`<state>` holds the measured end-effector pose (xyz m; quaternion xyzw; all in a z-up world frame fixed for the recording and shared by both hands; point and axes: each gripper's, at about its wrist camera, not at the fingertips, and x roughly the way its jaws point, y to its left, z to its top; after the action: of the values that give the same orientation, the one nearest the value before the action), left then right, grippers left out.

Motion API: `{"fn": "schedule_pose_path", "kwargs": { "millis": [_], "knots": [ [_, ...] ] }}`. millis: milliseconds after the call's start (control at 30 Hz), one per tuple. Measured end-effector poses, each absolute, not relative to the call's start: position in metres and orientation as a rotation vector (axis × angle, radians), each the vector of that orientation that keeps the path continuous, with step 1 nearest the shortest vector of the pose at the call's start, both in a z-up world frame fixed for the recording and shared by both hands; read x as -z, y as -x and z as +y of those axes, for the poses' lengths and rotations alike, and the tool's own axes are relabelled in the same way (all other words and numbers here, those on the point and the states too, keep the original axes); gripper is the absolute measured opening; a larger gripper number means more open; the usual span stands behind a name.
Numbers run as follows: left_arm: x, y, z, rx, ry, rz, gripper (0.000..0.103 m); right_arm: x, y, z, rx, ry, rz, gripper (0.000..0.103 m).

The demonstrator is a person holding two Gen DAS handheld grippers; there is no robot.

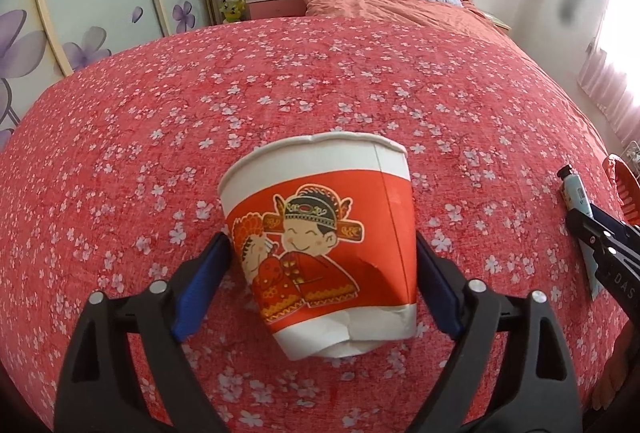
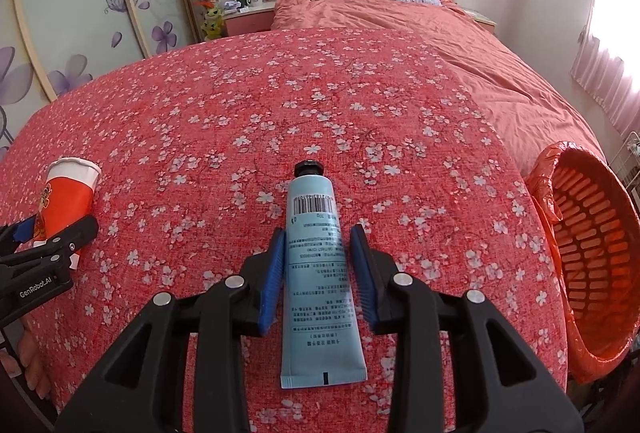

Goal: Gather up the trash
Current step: 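Grasp the red-and-white paper cup with the left tool while the right tool grasps the blue tube, then lift the paper cup with the left tool while the right tool lifts the blue tube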

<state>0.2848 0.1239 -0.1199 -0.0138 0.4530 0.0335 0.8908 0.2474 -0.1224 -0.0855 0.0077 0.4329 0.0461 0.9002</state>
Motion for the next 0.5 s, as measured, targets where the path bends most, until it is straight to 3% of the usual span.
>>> {"fn": "schedule_pose_path", "kwargs": {
  "millis": [500],
  "knots": [
    [0.1193, -0.2882, 0.1290, -0.079, 0.036, 0.948, 0.093, 0.0859, -0.2472, -0.1233, -0.099, -0.023, 0.896, 0.038]
  ]
}}
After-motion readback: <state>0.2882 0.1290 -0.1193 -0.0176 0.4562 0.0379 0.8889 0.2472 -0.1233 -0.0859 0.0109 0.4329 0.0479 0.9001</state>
